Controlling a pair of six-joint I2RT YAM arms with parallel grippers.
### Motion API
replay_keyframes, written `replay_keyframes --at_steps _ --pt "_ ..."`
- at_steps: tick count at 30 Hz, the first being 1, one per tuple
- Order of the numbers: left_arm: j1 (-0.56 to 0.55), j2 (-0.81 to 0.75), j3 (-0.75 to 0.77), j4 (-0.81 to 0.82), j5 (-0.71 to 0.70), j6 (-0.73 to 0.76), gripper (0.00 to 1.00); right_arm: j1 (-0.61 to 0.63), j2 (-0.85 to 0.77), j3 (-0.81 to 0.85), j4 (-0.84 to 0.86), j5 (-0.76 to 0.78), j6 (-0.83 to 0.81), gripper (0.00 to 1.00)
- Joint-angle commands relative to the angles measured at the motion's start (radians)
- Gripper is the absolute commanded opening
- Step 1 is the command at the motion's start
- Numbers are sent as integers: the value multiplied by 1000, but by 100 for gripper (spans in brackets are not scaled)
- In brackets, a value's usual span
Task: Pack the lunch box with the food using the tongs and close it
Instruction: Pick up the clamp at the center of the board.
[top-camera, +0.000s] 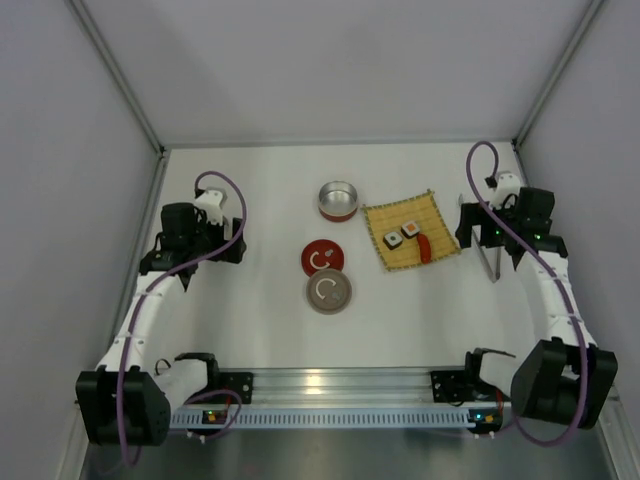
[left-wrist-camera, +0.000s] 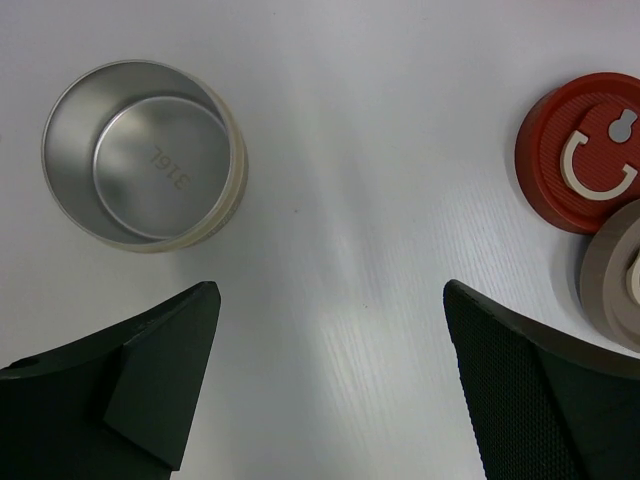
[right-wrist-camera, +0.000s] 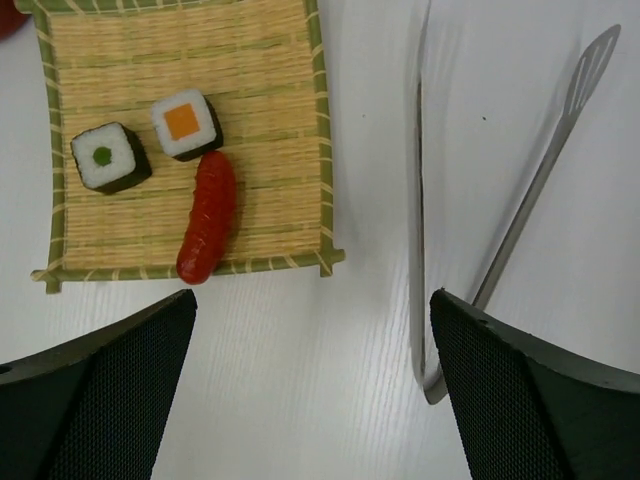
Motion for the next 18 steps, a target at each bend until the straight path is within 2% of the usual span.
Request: replay_keyframes --at_steps 1,7,10,18 --pt "-4 20 28 8 35 25 98 -68 6 -17 4 -25 7 99" --pt "-4 26 20 23 58 36 99 -235 109 39 -86 -54 -19 99" --pt "-4 38 23 19 73 41 98 -282 155 57 -119 4 -37 99" --pt "-4 64 20 11 136 48 98 -313 331 163 -214 141 -108 99"
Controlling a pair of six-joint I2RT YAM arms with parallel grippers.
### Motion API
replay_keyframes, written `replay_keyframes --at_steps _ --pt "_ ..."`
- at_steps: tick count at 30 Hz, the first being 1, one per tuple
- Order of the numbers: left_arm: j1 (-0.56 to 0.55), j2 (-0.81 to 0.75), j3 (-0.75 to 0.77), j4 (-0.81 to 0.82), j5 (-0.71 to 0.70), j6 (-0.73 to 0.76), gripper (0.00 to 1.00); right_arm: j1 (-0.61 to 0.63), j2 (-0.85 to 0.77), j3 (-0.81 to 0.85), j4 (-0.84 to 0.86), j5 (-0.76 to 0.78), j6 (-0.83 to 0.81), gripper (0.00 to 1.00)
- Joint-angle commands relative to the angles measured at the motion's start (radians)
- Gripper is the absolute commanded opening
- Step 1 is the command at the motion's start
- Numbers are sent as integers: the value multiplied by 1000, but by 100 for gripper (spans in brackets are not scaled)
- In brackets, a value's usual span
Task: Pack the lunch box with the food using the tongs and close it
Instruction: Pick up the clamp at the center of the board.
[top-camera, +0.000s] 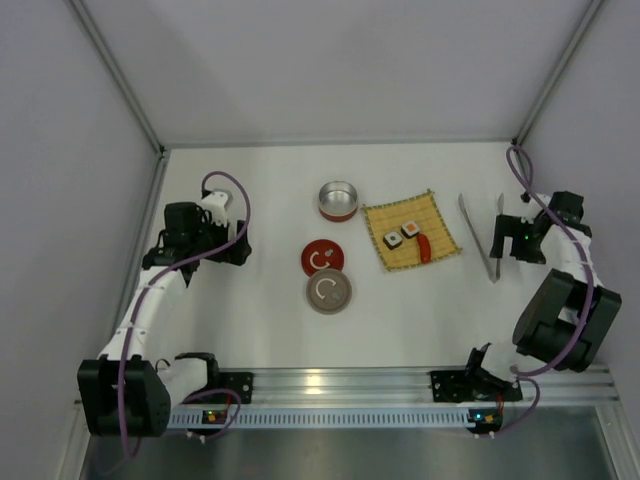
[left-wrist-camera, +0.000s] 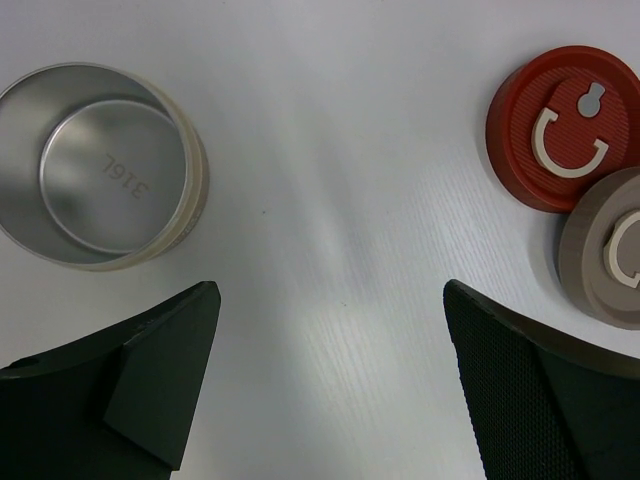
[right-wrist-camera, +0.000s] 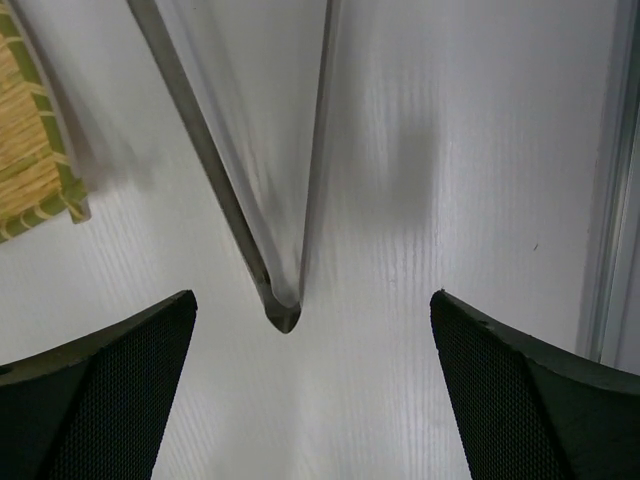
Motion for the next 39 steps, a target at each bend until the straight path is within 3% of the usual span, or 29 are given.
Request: replay_keyframes --at_steps 1,12,31,39 --pt "-4 16 23 9 67 17 98 -21 84 90 -79 58 -42 99" --pt "-4 27 9 21 83 56 98 15 233 181 -107 -49 -43 100" --pt "-2 16 1 53 119 53 98 166 403 222 51 80 21 99" --pt "-4 6 -12 56 120 64 98 204 426 204 114 103 49 88"
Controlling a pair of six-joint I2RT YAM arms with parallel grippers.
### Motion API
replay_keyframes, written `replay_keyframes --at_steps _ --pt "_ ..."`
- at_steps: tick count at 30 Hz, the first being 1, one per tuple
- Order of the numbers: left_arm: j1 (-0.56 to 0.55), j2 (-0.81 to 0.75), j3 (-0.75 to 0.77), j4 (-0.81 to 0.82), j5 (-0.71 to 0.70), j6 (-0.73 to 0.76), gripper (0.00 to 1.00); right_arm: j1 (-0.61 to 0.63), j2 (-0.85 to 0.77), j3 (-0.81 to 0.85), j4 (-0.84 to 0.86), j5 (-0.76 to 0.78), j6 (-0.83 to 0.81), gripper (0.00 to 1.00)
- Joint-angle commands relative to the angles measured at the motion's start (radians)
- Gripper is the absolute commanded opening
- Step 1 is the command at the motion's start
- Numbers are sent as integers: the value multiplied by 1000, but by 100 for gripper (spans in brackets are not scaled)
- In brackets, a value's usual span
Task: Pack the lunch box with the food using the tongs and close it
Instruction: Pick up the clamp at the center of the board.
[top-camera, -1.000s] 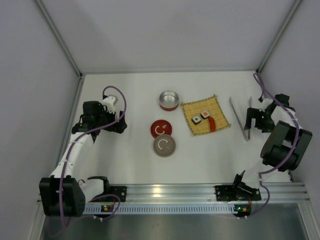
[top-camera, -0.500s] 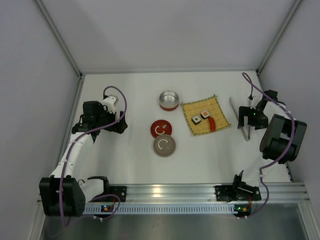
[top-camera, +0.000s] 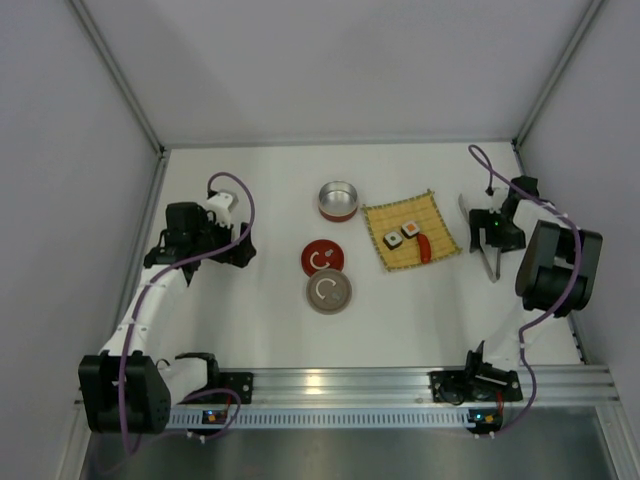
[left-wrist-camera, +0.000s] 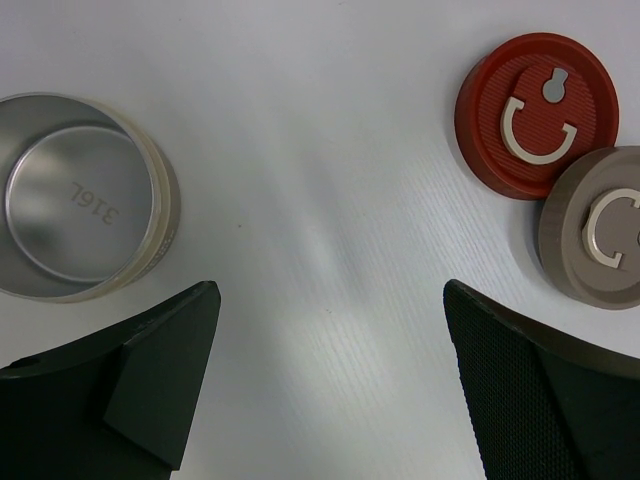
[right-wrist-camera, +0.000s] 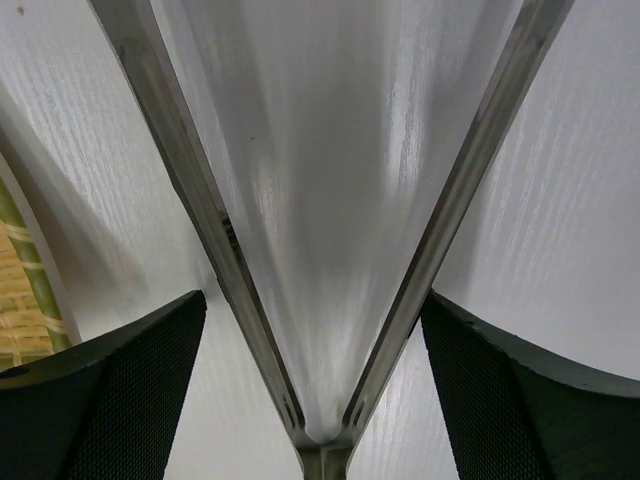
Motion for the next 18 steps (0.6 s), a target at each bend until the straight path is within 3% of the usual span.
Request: replay_keyframes --at_steps 1,10,15,18 --pt "-4 -15 -10 40 27 14 98 16 40 12 78 -14 32 86" --pt "-4 -18 -20 37 40 16 99 16 67 6 90 -17 33 74" --pt "-4 -20 -21 39 35 16 98 15 51 -3 93 -49 33 40" --pt "-4 -26 -21 36 29 17 98 10 18 -7 90 -69 33 28"
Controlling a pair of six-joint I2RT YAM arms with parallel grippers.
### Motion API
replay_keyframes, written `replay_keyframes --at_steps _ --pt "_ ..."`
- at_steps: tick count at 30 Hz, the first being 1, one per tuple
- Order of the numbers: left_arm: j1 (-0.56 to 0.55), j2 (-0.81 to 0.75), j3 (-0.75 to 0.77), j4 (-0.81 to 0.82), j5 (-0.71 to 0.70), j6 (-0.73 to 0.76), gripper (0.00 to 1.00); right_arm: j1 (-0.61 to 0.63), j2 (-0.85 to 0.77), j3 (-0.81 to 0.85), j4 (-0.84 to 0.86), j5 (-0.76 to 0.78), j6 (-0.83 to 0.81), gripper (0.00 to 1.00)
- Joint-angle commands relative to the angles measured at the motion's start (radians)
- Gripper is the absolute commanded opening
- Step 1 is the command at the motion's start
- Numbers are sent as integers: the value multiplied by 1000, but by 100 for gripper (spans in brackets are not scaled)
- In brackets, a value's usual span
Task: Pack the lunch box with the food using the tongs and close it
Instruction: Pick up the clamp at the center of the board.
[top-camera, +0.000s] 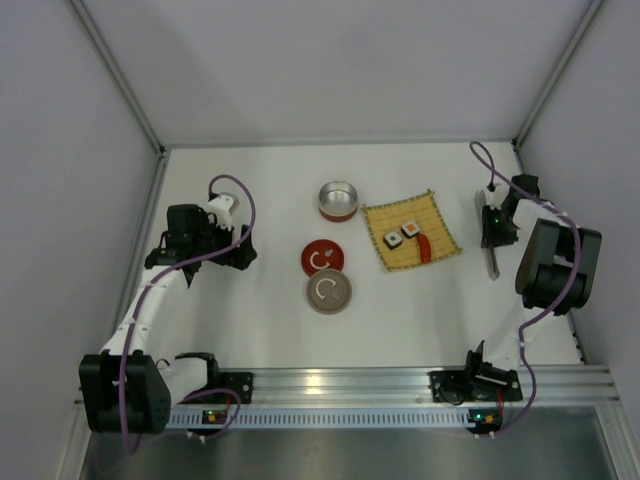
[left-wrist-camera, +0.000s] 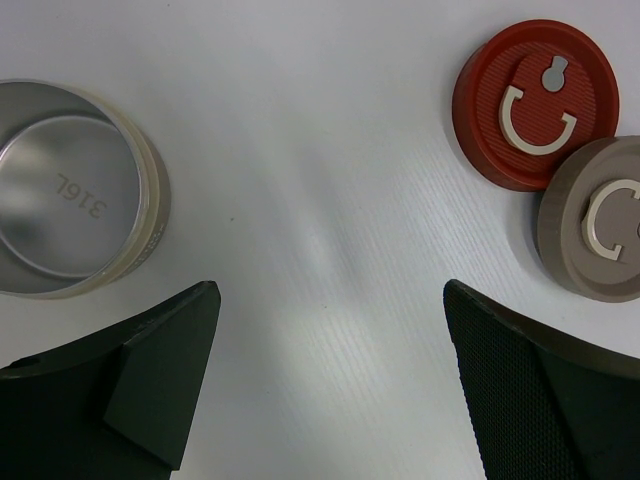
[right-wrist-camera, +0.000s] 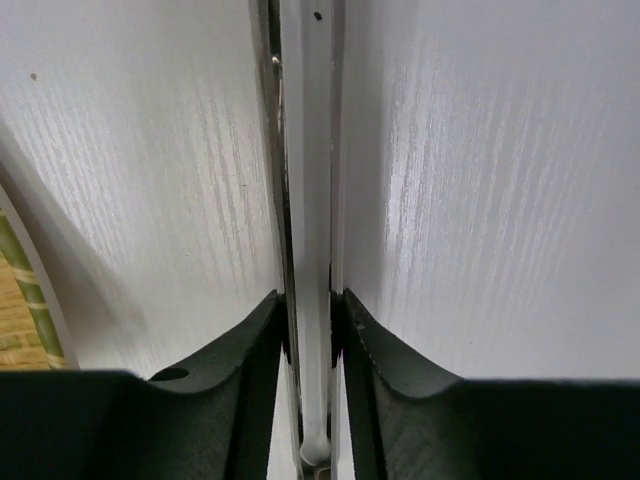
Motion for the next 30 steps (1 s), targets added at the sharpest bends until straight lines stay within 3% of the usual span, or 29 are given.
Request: replay_keyframes --at_steps 1,12,25,30 --pt "-4 -29 -1 34 18 16 99 6 -11 -13 16 -88 18 26" --pt "-4 -43 21 26 16 2 98 -11 -206 65 -138 -209 -14 25" --pt "-4 -43 24 18 16 5 98 -25 -268 120 -238 -254 -60 27" --pt "-4 -82 7 15 133 69 98 -25 -319 155 -289 -333 -96 26"
